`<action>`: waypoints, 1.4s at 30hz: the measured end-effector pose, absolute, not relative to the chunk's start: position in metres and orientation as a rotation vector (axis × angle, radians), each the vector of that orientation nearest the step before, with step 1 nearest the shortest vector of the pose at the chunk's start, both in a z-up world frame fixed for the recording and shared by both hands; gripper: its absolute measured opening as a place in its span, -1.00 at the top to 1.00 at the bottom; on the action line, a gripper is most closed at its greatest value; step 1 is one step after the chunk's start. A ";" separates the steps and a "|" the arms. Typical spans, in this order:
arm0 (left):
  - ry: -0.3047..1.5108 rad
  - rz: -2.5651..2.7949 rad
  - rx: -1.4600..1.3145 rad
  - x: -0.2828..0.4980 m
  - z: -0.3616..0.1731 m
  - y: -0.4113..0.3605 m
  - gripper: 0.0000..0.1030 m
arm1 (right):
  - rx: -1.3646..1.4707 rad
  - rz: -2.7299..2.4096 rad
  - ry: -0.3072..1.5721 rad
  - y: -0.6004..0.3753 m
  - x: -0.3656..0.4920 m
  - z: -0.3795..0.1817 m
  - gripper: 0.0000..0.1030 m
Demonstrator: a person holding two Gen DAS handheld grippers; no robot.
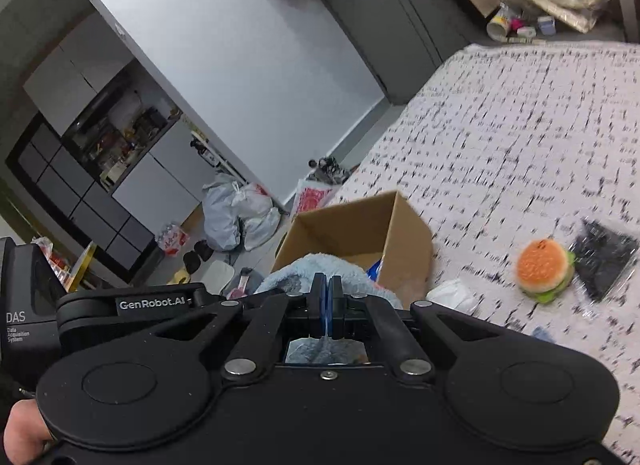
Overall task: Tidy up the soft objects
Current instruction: 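Lift the blue fluffy plush with both grippers and carry it over the box, then open both grippers to drop the blue fluffy plush into the box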
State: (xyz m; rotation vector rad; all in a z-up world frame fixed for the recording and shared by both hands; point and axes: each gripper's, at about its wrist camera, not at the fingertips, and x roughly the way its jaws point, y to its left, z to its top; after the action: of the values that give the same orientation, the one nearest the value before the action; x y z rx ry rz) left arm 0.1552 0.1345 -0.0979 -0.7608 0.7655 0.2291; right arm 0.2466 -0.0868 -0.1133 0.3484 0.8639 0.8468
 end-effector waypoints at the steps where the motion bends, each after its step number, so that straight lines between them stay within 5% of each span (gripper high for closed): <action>1: 0.770 0.230 -0.763 0.155 -0.100 0.137 0.61 | 0.341 0.846 0.865 -0.083 0.245 -0.114 0.99; 21: 0.806 0.309 -0.759 0.158 -0.105 0.180 0.57 | 0.305 0.826 0.911 -0.060 0.245 -0.118 0.88; 23: 0.802 0.332 -0.742 0.157 -0.104 0.178 0.55 | 0.306 0.823 0.914 -0.061 0.245 -0.116 0.76; 25: 0.801 0.352 -0.723 0.157 -0.101 0.176 0.53 | 0.305 0.813 0.916 -0.064 0.245 -0.115 0.42; 42: 0.818 0.398 -0.562 0.155 -0.070 0.132 -0.47 | 0.276 0.725 0.891 -0.106 0.243 -0.094 -0.39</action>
State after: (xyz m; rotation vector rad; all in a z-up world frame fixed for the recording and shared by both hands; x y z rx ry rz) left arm 0.1547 0.1318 -0.0705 -0.5620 0.8176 0.3984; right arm 0.2429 -0.1059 -0.0940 0.2764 0.8912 0.7250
